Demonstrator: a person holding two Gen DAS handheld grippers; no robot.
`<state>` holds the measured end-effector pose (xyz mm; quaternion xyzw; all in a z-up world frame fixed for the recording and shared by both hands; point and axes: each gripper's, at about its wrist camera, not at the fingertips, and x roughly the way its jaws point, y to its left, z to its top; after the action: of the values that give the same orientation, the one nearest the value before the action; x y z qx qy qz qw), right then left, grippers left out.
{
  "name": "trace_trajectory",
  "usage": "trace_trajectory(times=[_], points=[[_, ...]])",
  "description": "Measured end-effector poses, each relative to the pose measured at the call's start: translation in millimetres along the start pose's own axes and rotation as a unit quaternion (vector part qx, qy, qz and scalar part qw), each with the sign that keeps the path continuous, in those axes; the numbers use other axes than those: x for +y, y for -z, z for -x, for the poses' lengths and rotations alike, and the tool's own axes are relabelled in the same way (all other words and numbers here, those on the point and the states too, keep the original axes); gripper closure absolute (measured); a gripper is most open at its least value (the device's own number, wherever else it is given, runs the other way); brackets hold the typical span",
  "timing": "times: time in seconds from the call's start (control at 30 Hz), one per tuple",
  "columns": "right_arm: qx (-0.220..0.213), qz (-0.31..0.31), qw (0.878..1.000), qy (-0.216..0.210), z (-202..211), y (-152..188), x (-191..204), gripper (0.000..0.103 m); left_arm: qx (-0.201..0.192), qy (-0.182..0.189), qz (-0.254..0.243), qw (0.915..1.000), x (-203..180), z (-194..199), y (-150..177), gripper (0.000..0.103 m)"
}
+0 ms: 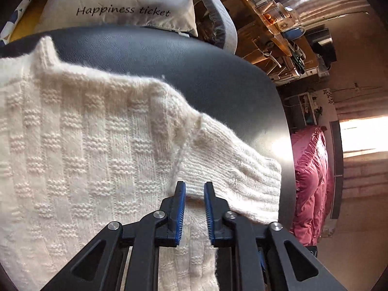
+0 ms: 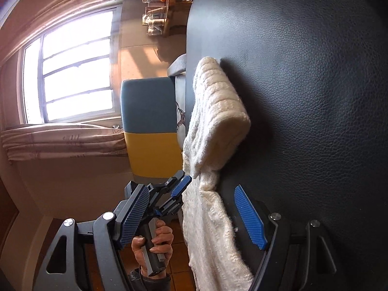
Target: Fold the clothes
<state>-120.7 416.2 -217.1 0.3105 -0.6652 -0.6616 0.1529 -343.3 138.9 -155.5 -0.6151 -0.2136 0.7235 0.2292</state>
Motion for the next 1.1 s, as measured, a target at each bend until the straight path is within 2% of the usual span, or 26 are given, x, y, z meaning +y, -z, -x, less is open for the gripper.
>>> trace_trajectory(times=[0.07, 0.1, 0.23, 0.27, 0.37, 0.43, 0.47, 0.53, 0.67, 0.77, 0.83, 0.9, 1.0, 1.1], points=[[-0.001, 0.005, 1.0, 0.005, -0.8, 0.3, 1.4, 0.027, -0.007, -0.013, -0.009, 0.9998, -1.2, 2.1, -3.1, 0.045], [-0.001, 0.008, 1.0, 0.007, -1.2, 0.5, 2.1, 0.027, -0.006, -0.015, -0.009, 0.9998, -0.9, -0.6, -3.8, 0.041], [-0.002, 0.019, 1.0, 0.017, -2.8, 1.1, 5.0, 0.027, 0.005, -0.009, 0.002, 0.9999, -0.8, -19.2, -3.2, 0.043], [-0.002, 0.022, 1.0, 0.02, -3.3, 1.3, 5.7, 0.027, 0.009, -0.006, 0.004, 0.9999, -1.8, -24.6, -2.5, 0.051], [-0.003, 0.03, 0.999, 0.027, -4.5, 1.7, 7.9, 0.027, 0.007, 0.002, 0.015, 0.9999, -3.7, -30.2, -2.5, 0.059], [-0.004, 0.035, 0.999, 0.032, -5.3, 2.1, 9.3, 0.027, 0.003, 0.009, 0.013, 0.9999, -6.9, -29.0, -2.5, 0.079], [-0.004, 0.038, 0.999, 0.035, -5.7, 2.2, 10.0, 0.027, 0.001, 0.012, 0.012, 0.9999, -8.2, -27.9, -2.7, 0.096], [-0.005, 0.043, 0.998, 0.039, -6.5, 2.5, 11.4, 0.027, -0.012, 0.013, -0.009, 0.9998, -16.5, -20.1, -3.1, 0.096], [-0.013, 0.011, 1.0, 0.005, -2.5, 3.4, 4.4, 0.027, -0.052, 0.046, -0.044, 0.9966, -50.2, 17.8, -7.7, 0.097], [-0.008, -0.045, 0.996, -0.078, -4.6, 4.4, -1.4, 0.027, -0.104, 0.09, -0.058, 0.9888, -76.7, 71.7, -18.5, 0.097], [-0.013, -0.088, 0.987, -0.134, -9.0, 6.0, -3.9, 0.017, -0.143, 0.107, -0.071, 0.9812, -91.6, 111.4, -24.1, 0.097], [-0.018, -0.124, 0.975, -0.181, -15.5, 8.1, -5.2, 0.0, -0.183, 0.115, -0.084, 0.9728, -97.8, 151.0, -26.7, 0.097], [-0.029, -0.147, 0.969, -0.197, -31.9, 13.0, -2.2, 0.0, -0.221, 0.128, -0.081, 0.9634, -89.3, 201.5, -27.7, 0.097], [-0.017, -0.17, 0.966, -0.194, -59.0, 21.3, 0.6, 0.0, -0.246, 0.126, -0.075, 0.9582, -72.9, 234.6, -23.6, 0.097]])
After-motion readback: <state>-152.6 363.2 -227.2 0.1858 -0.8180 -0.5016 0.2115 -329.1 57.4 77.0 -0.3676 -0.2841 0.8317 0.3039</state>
